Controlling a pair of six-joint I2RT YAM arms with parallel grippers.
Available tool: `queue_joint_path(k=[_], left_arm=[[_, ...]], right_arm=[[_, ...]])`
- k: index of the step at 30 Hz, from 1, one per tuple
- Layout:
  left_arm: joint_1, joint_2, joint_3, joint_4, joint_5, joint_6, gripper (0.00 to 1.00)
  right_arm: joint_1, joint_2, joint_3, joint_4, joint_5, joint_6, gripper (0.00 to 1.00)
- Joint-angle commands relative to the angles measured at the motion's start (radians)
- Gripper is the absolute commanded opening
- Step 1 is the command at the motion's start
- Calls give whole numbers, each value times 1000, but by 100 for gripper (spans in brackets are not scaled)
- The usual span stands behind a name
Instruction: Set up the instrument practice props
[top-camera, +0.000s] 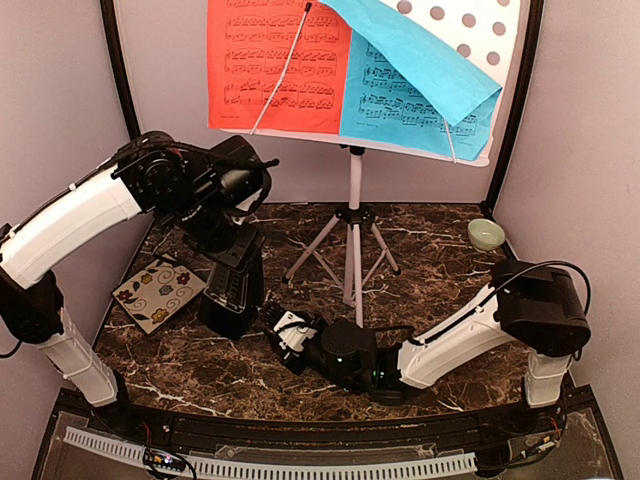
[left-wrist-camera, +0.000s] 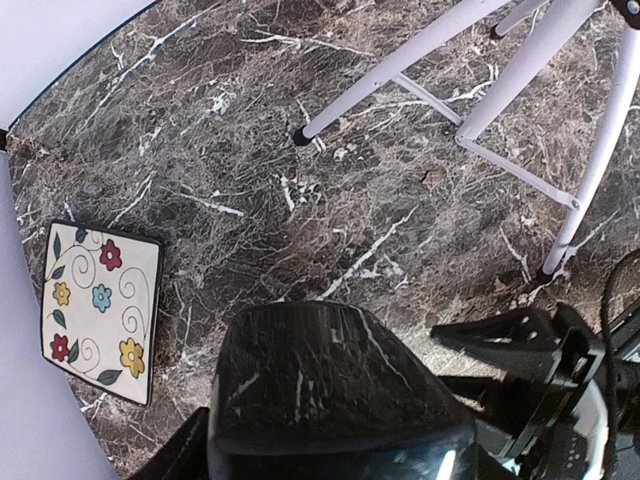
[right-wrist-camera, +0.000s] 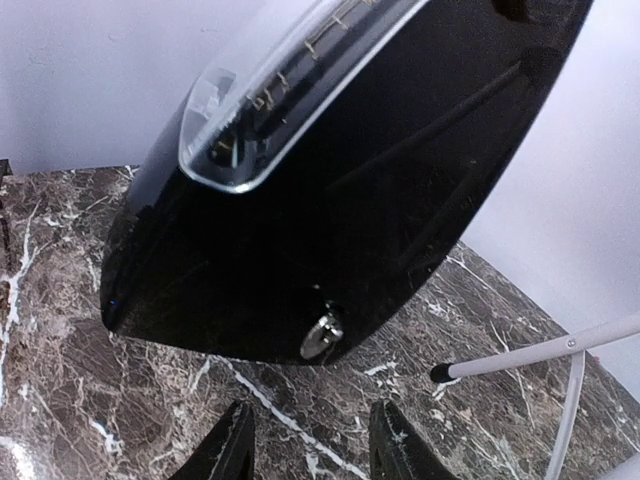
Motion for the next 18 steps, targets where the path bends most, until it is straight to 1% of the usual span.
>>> queue_joint_path(k=[1, 12, 16, 18], left_arm=[[6, -10, 40, 3, -12, -14, 0], [6, -12, 35, 26, 4, -12, 0], [6, -14, 27, 38, 9, -6, 0], [6, -14, 28, 39, 8, -3, 0]], right_arm=[[17, 36, 48, 64, -27, 4, 39], [27, 77, 108, 60, 78, -5, 35], [26, 84, 116, 64, 107, -8, 31], [26, 87, 117, 67, 110, -8, 26]])
